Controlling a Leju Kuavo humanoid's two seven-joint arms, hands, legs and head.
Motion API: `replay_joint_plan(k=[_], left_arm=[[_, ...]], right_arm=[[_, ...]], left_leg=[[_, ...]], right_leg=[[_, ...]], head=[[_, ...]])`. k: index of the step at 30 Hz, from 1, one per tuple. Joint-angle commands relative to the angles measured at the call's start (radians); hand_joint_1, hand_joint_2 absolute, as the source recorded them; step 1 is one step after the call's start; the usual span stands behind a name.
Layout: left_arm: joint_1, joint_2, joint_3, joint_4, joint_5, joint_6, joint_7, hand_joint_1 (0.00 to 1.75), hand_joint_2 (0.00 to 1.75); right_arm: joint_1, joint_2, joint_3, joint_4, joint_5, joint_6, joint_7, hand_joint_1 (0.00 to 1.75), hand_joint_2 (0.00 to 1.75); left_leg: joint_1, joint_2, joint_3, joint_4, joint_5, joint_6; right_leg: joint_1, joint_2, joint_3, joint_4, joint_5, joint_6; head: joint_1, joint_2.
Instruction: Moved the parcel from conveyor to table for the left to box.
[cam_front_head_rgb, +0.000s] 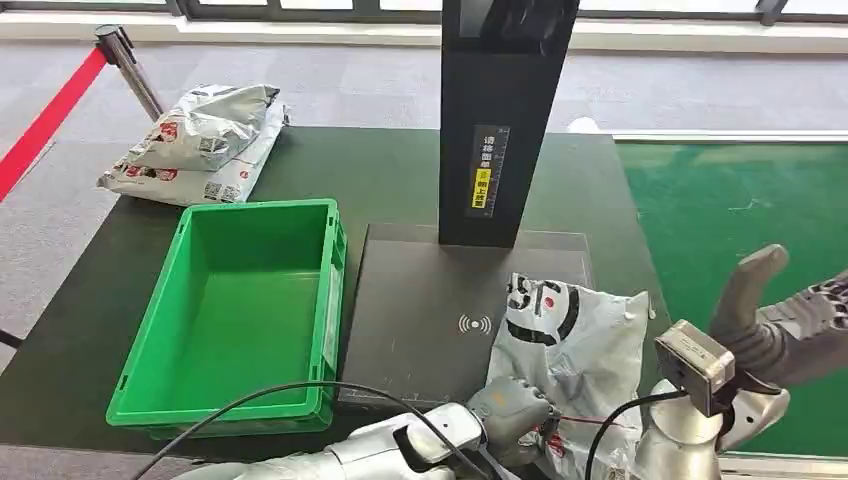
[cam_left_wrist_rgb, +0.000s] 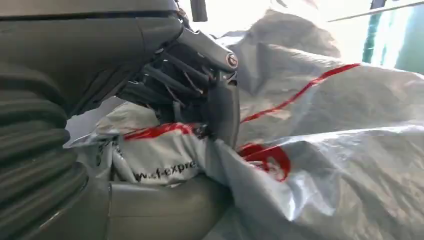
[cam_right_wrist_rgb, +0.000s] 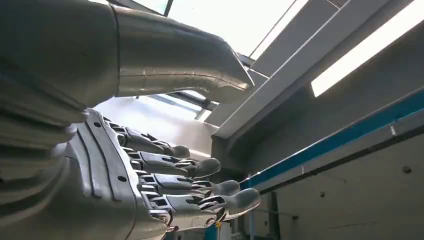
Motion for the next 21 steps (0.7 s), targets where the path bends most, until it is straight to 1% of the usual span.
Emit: replay_joint_plan(k=[1, 3, 5, 7, 12, 13, 14, 15, 16, 17, 18, 19, 21], left_arm=[[-0.029, 0.026, -0.069, 0.044, -0.282, 0.159, 0.098, 1.75, 1.75], [-0.034, 0.026, -0.043, 0.051, -0.329, 0.209, 0.111, 1.75, 1.75], [-0.036, 0.026, 0.004, 0.058, -0.388, 0.296, 0.124, 1.75, 1.75], [-0.036, 0.026, 0.004, 0.058, -0.388, 0.296, 0.124, 1.75, 1.75], [-0.037, 0.026, 0.14, 0.058, -0.515, 0.518, 0.141, 1.75, 1.75], [-0.027, 0.026, 0.203, 0.051, -0.496, 0.557, 0.105, 1.75, 1.75], [0.003, 0.026, 0.356, 0.007, -0.525, 0.559, 0.031, 1.75, 1.75], [0.059, 0.026, 0.549, -0.06, -0.612, 0.559, -0.046, 1.75, 1.75], [0.081, 0.026, 0.628, -0.095, -0.637, 0.559, -0.084, 1.75, 1.75], [0.085, 0.029, 0.678, -0.106, -0.649, 0.559, -0.117, 1.75, 1.75], [0.125, 0.031, 0.778, -0.196, -0.689, 0.559, -0.138, 1.75, 1.75], [0.131, 0.03, 0.816, -0.209, -0.698, 0.559, -0.162, 1.75, 1.75], [0.17, 0.026, 0.942, -0.31, -0.744, 0.559, -0.185, 1.75, 1.75]], right_arm=[[0.033, 0.028, -0.076, 0.012, -0.001, -0.004, 0.007, 0.0, 1.75], [0.037, 0.028, -0.072, 0.004, 0.002, -0.004, 0.017, 0.0, 1.75], [0.039, 0.028, -0.067, 0.004, 0.007, -0.004, 0.022, 0.0, 1.75], [0.039, 0.028, -0.067, 0.004, 0.007, -0.004, 0.022, 0.0, 1.75], [0.033, 0.028, -0.058, 0.01, 0.026, -0.004, 0.034, 0.0, 1.75], [0.033, 0.028, -0.056, 0.009, 0.028, -0.004, 0.037, 0.0, 1.75], [0.031, 0.028, -0.053, 0.011, 0.029, -0.004, 0.039, 0.0, 1.75], [0.031, 0.028, -0.056, 0.005, 0.036, -0.004, 0.046, 0.0, 1.75], [0.031, 0.028, -0.057, 0.004, 0.038, -0.004, 0.048, 0.0, 1.75], [0.03, 0.028, -0.06, 0.005, 0.037, -0.004, 0.049, 0.0, 1.75], [0.03, 0.028, -0.064, 0.011, 0.03, -0.004, 0.054, 0.0, 1.75], [0.03, 0.028, -0.067, 0.014, 0.027, -0.004, 0.051, 0.0, 1.75], [0.032, 0.028, -0.073, 0.019, 0.021, -0.004, 0.04, 0.0, 1.75]], left_leg=[[0.001, 0.0, 0.002, -0.002, 0.001, 0.0], [0.001, 0.0, 0.002, -0.002, 0.001, 0.0], [0.001, 0.0, 0.001, -0.002, 0.001, 0.0], [0.001, 0.0, 0.0, -0.001, 0.0, 0.0], [0.001, 0.001, 0.0, 0.0, 0.0, 0.0], [0.001, 0.001, 0.0, -0.001, 0.001, 0.0], [0.001, 0.001, 0.0, 0.0, 0.0, 0.0], [0.0, 0.001, -0.001, 0.0, 0.0, 0.0], [0.001, 0.002, -0.001, 0.0, 0.0, 0.0], [0.0, 0.002, 0.0, -0.001, 0.0, 0.0], [0.0, 0.002, 0.0, 0.0, 0.0, 0.0], [0.0, 0.003, 0.0, -0.001, 0.0, 0.0], [0.001, 0.003, 0.001, -0.001, 0.0, 0.0]], right_leg=[[0.001, -0.003, 0.003, -0.003, 0.001, -0.001], [0.001, -0.003, 0.002, -0.003, 0.001, -0.001], [0.001, -0.003, 0.002, -0.002, 0.001, -0.001], [0.001, -0.002, 0.001, -0.001, 0.0, -0.001], [0.001, -0.001, 0.0, -0.001, 0.0, -0.001], [0.001, -0.002, 0.001, -0.002, 0.001, -0.001], [0.001, -0.001, 0.0, -0.001, 0.001, -0.001], [0.0, -0.001, 0.0, 0.0, 0.0, -0.001], [0.001, -0.001, 0.0, -0.001, 0.001, -0.001], [0.0, 0.0, 0.0, -0.001, 0.001, -0.001], [0.0, 0.0, -0.001, 0.0, 0.0, -0.001], [0.0, 0.0, 0.0, -0.001, 0.001, -0.001], [0.001, 0.0, 0.001, -0.002, 0.001, -0.001]], head=[[0.0, 0.0], [0.0, 0.0], [0.0, 0.0], [0.0, 0.0], [0.0, 0.0], [0.0, 0.0], [0.0, 0.0], [0.0, 0.0], [0.0, 0.0], [0.0, 0.0], [0.0, 0.0], [0.0, 0.0], [0.0, 0.0]])
